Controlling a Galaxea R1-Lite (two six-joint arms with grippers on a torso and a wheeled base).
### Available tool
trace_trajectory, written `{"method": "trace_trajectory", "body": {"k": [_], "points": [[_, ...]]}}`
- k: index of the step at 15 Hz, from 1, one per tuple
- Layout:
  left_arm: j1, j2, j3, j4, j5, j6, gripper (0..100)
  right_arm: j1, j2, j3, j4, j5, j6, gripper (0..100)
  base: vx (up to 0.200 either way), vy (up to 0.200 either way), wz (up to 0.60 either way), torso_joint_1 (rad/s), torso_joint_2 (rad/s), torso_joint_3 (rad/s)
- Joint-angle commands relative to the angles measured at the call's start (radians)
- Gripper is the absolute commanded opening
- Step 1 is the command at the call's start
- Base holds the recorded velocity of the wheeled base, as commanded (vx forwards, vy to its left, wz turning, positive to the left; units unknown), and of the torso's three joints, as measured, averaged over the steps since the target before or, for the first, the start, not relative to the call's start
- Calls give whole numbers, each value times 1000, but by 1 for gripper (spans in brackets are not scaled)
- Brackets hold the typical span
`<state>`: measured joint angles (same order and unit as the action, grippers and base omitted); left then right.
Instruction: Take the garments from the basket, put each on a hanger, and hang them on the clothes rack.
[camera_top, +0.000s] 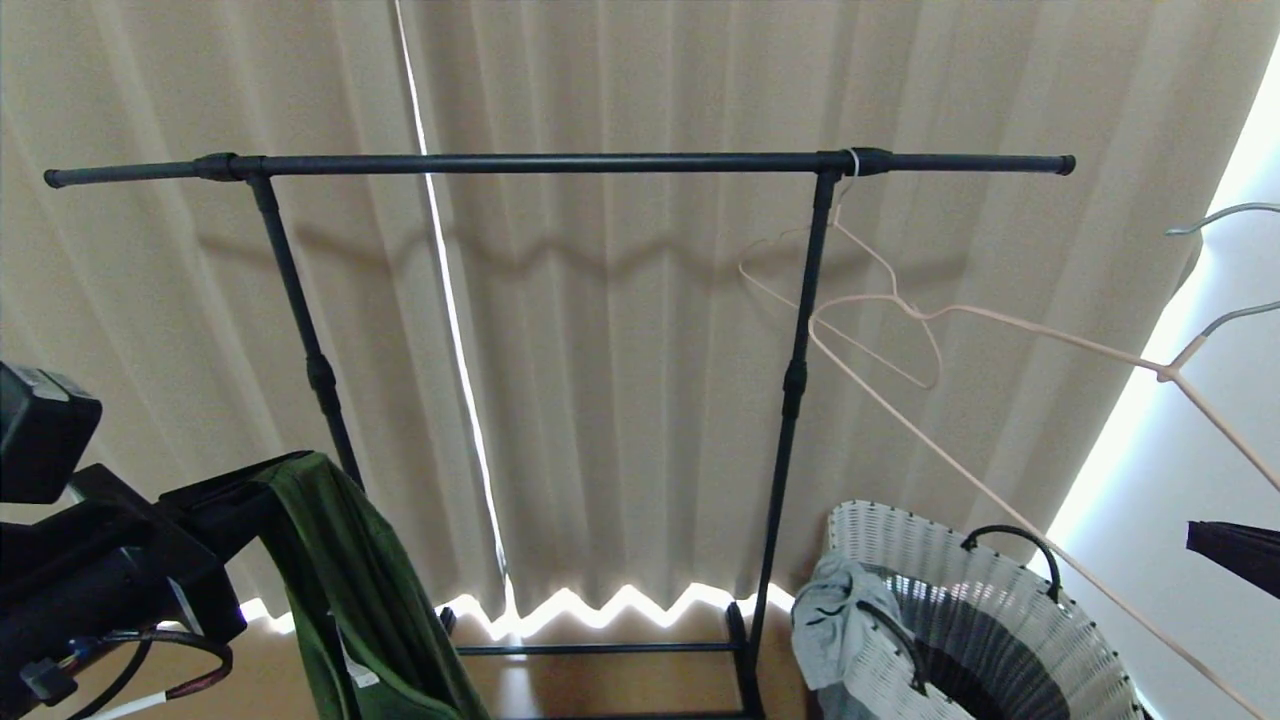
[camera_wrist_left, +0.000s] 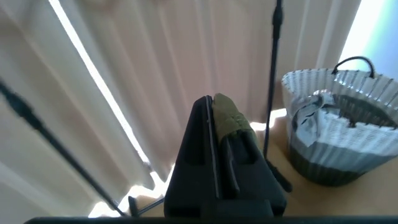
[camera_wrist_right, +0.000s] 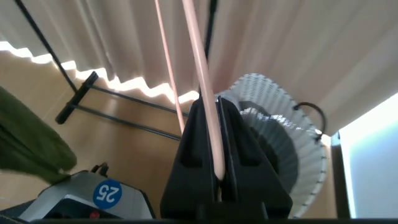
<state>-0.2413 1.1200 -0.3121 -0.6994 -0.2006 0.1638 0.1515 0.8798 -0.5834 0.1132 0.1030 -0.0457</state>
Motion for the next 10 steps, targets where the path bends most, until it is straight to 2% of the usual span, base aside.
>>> {"method": "trace_trajectory", "body": {"k": [1, 2, 7, 10], "points": [[-24, 3, 1, 0, 1, -1, 0, 0, 7, 4, 3, 1, 0, 0, 0, 200, 0, -2, 2, 2], [-35, 3, 8, 0, 1, -1, 0, 0, 7, 14, -1, 0, 0, 0, 0, 200, 0, -2, 7, 2], [-33, -2, 34, -2, 3, -4, 0, 34, 42, 14, -3, -2, 0, 0, 0, 0, 0, 0, 0, 0], [-32, 11, -13, -2, 3, -3, 0, 79, 67, -10, -3, 0, 0, 0, 0, 0, 0, 0, 0, 0]]}}
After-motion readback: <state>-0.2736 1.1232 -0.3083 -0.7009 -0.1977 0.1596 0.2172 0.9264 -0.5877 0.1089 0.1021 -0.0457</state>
